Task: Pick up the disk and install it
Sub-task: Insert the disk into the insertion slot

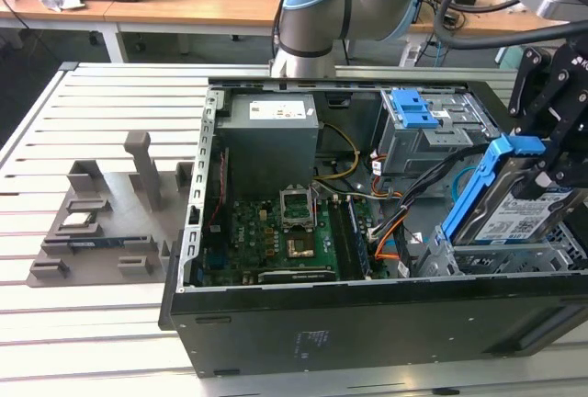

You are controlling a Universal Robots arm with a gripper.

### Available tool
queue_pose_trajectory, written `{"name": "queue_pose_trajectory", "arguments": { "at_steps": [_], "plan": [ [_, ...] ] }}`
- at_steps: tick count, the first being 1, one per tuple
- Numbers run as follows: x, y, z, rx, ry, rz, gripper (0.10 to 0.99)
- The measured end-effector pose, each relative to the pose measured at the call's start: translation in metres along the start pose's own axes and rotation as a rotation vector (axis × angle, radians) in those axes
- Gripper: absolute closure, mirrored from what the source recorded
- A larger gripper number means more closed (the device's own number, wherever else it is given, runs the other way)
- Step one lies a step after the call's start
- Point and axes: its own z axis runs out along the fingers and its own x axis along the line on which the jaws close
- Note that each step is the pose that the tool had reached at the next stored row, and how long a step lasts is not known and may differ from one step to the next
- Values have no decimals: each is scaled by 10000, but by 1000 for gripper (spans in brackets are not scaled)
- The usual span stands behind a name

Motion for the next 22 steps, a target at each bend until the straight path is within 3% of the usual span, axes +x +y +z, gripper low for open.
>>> {"name": "queue_pose_trajectory", "arguments": {
  "at_steps": [8, 10, 16, 17, 22],
  "plan": [
    [1, -3, 55, 0, 0, 0, 722],
    [1, -5, 100, 0, 0, 0, 722],
    [1, -5, 102, 0, 1, 1, 714],
    [1, -5, 102, 0, -1, 1, 651],
    [1, -5, 103, 0, 1, 0, 667]
  ]
}}
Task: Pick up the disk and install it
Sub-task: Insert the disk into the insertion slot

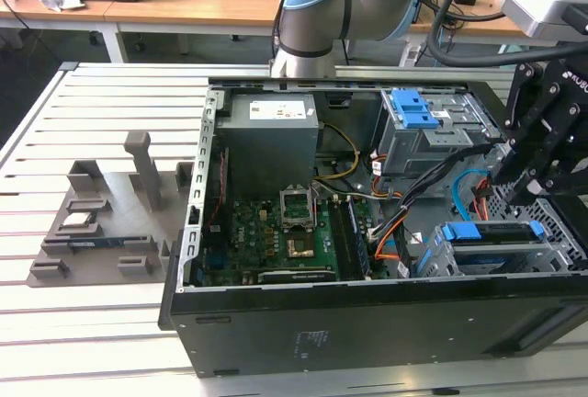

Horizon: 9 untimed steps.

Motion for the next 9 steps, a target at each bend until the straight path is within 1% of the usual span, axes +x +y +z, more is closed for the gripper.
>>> {"name": "queue_pose_trajectory", "arguments": {
  "at_steps": [3, 4, 9],
  "plan": [
    [0, 0, 0, 0, 0, 0, 851],
    [0, 0, 1, 0, 0, 0, 973],
    [0, 0, 2, 0, 0, 0, 980]
  ]
}}
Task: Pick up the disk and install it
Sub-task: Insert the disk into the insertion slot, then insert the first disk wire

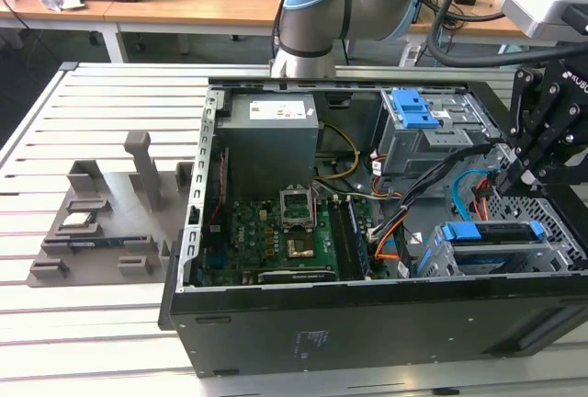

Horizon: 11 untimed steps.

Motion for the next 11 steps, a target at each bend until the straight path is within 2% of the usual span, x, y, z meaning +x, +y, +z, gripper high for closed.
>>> {"name": "queue_pose_trajectory", "arguments": {
  "at_steps": [8, 11],
  "plan": [
    [0, 0, 1, 0, 0, 1, 980],
    [-1, -32, 0, 0, 0, 0, 980]
  ]
}}
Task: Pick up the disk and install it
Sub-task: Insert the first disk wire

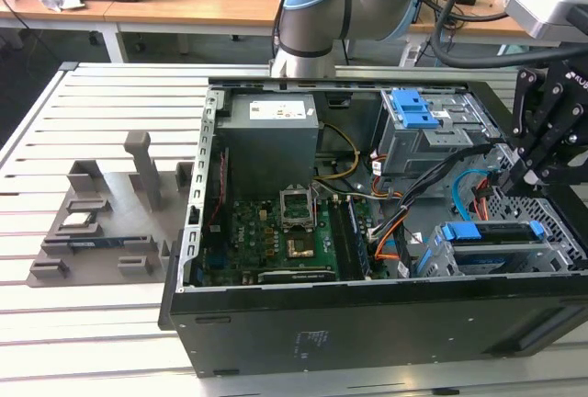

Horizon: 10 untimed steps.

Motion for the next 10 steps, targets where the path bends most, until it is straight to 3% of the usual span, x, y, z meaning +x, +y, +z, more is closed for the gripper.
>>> {"name": "queue_pose_trajectory", "arguments": {
  "at_steps": [2, 5, 7, 9, 10],
  "plan": [
    [-2, -30, -1, 0, 0, 1, 980],
    [-42, -151, -3, 0, 0, 0, 980],
    [-114, -232, 5, 0, 1, 0, 980],
    [-160, -259, 20, -1, -2, 0, 980],
    [-236, -300, 55, -6, 1, 0, 980]
  ]
}}
